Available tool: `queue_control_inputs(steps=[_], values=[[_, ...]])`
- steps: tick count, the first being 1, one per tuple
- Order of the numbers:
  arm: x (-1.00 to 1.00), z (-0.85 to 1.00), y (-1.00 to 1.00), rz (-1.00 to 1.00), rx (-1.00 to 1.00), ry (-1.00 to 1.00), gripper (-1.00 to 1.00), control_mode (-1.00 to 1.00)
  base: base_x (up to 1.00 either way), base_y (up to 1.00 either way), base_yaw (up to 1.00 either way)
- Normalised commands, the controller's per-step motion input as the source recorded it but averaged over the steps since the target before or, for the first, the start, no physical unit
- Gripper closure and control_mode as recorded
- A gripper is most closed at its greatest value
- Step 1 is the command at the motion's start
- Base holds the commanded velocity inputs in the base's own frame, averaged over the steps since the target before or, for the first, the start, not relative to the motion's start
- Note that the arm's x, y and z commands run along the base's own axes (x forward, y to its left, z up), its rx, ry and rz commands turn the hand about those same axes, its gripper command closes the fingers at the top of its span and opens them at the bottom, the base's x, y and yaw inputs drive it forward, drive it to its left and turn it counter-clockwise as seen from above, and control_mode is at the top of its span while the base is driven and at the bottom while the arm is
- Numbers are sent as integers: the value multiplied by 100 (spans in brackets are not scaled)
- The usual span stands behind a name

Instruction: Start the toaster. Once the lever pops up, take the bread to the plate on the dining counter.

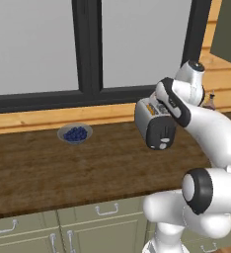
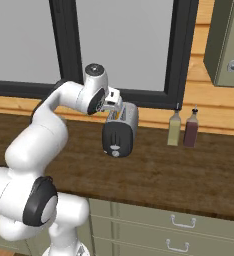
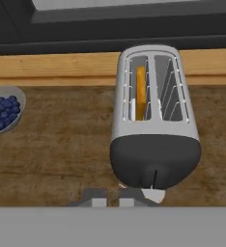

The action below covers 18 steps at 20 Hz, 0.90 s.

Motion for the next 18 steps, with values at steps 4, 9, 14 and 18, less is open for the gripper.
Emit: queue_control_inputs(steps=[4, 9, 14, 18], values=[[52, 6, 14, 0, -5, -10, -100, -100, 0, 0, 0], [21, 6, 5, -2, -4, -20, -100, -100, 0, 0, 0], [12, -5, 0, -3, -6, -12, -100, -100, 0, 0, 0], [21, -19, 0, -1, -7, -11, -100, -100, 0, 0, 0]])
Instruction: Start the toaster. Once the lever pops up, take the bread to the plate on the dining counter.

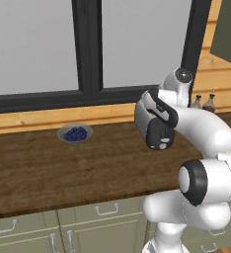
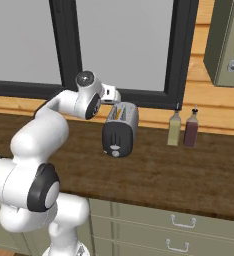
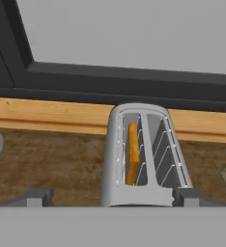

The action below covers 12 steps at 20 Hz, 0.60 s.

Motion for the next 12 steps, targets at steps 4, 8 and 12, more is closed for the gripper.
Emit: queue_control_inputs(steps=[4, 8, 12], values=[[6, 0, -17, -2, -3, -1, -100, -100, 0, 0, 0], [1, -14, -15, -4, -5, 10, -100, -100, 0, 0, 0], [0, -3, 0, -1, -2, 4, -100, -100, 0, 0, 0]])
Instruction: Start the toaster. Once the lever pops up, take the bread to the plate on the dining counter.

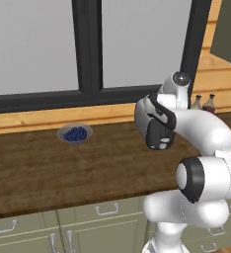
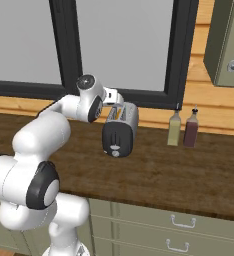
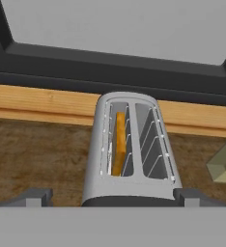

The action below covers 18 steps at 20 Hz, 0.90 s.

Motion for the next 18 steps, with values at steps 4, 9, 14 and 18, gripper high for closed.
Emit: queue_control_inputs(steps=[4, 9, 14, 18], values=[[0, 0, 0, 0, 0, 0, -100, -100, 0, 0, 0], [0, 0, 0, 0, 0, 0, -100, -100, 0, 0, 0], [0, 0, 0, 0, 0, 0, -100, -100, 0, 0, 0], [0, 0, 0, 0, 0, 0, -100, -100, 0, 0, 0]])
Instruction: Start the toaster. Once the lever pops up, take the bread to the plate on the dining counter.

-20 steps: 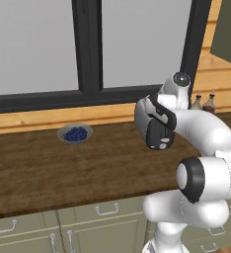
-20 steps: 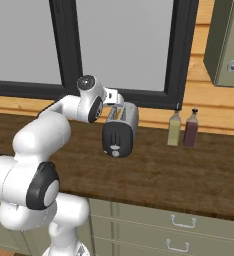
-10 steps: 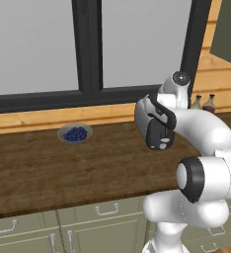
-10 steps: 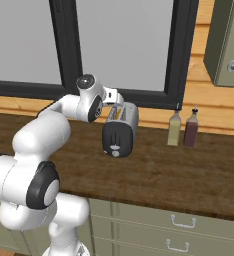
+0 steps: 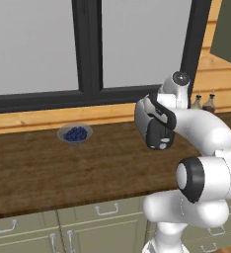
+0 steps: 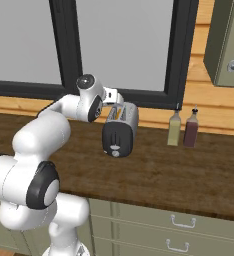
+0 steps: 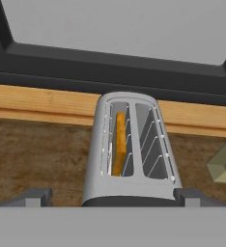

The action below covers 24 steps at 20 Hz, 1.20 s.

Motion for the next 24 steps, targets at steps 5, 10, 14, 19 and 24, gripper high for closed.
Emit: queue_control_inputs(steps=[5, 10, 14, 19, 24], values=[[0, 0, 0, 0, 0, 0, -100, -100, 0, 0, 0], [0, 0, 0, 0, 0, 0, -100, -100, 0, 0, 0], [0, 0, 0, 0, 0, 0, -100, -100, 0, 0, 0], [0, 0, 0, 0, 0, 0, -100, -100, 0, 0, 0], [0, 0, 0, 0, 0, 0, -100, -100, 0, 0, 0]])
